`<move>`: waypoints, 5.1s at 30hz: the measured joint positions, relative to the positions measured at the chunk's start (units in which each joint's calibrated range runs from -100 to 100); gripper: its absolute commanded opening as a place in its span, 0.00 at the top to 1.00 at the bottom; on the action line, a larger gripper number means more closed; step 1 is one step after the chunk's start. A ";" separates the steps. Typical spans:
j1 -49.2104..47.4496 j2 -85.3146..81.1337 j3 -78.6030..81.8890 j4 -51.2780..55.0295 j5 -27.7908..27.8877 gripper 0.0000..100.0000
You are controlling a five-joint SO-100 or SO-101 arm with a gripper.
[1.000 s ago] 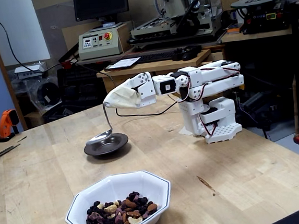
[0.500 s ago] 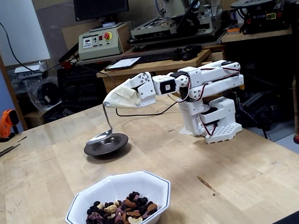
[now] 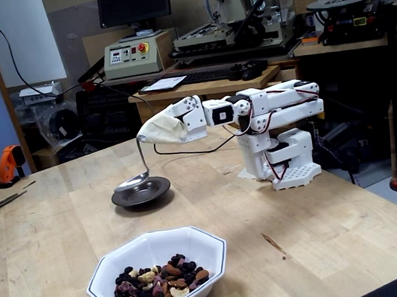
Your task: Use spoon to transfer food from the white bowl to brown plate
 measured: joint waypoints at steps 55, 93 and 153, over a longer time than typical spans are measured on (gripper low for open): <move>0.00 54.44 -13.55 -40.47 5.67 0.96; -10.29 60.71 -18.35 -42.55 9.62 0.96; -23.58 73.68 -18.86 -43.12 10.06 0.96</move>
